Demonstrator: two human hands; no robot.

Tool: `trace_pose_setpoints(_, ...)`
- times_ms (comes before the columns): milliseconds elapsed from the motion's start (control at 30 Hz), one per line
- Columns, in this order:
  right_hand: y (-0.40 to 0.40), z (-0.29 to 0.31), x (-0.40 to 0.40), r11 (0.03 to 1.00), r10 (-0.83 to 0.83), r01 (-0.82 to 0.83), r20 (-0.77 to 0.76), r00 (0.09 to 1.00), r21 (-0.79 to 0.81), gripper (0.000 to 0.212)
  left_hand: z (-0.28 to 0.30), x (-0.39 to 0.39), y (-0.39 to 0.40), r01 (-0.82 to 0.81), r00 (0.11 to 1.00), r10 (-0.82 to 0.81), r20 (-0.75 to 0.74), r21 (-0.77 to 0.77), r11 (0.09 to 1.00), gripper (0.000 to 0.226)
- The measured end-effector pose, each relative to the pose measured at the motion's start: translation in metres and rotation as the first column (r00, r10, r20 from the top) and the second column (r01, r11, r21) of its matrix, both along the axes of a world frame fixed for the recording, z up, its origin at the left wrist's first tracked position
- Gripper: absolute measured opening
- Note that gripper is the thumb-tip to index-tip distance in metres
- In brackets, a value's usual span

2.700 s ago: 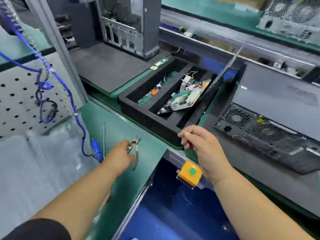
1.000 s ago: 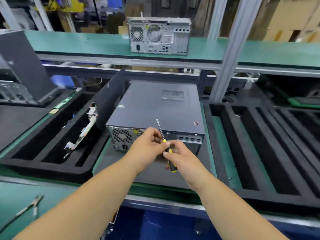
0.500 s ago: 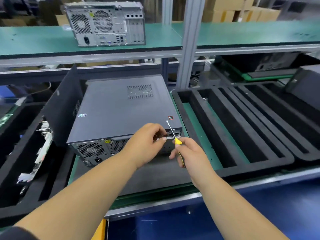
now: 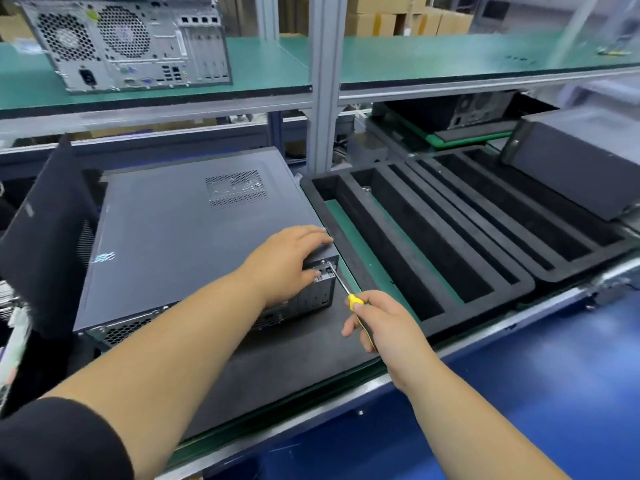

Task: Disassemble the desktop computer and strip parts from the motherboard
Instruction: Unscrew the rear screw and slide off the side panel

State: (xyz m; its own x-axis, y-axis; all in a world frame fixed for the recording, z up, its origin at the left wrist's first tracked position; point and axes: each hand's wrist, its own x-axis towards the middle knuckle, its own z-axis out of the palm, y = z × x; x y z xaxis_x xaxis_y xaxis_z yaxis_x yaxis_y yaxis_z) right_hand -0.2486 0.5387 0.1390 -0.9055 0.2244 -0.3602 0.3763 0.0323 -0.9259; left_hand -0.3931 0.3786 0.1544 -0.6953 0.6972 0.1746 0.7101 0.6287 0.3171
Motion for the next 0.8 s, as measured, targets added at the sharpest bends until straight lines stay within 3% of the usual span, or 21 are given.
trace_pose_setpoints(167, -0.005, -0.003, -0.002, 1.000, -0.015, 0.014, 0.036, 0.999, 0.006, 0.017, -0.008, -0.017, 0.000, 0.024, 0.992, -0.036, 0.122, 0.098, 0.995, 0.053)
trace_pose_setpoints(800, -0.011, 0.008, -0.001, 0.998, -0.039, 0.035, 0.074, 0.996, 0.056, 0.016, -0.005, -0.013, -0.007, 0.006, 0.970, -0.059, 0.235, 0.220, 0.976, 0.040)
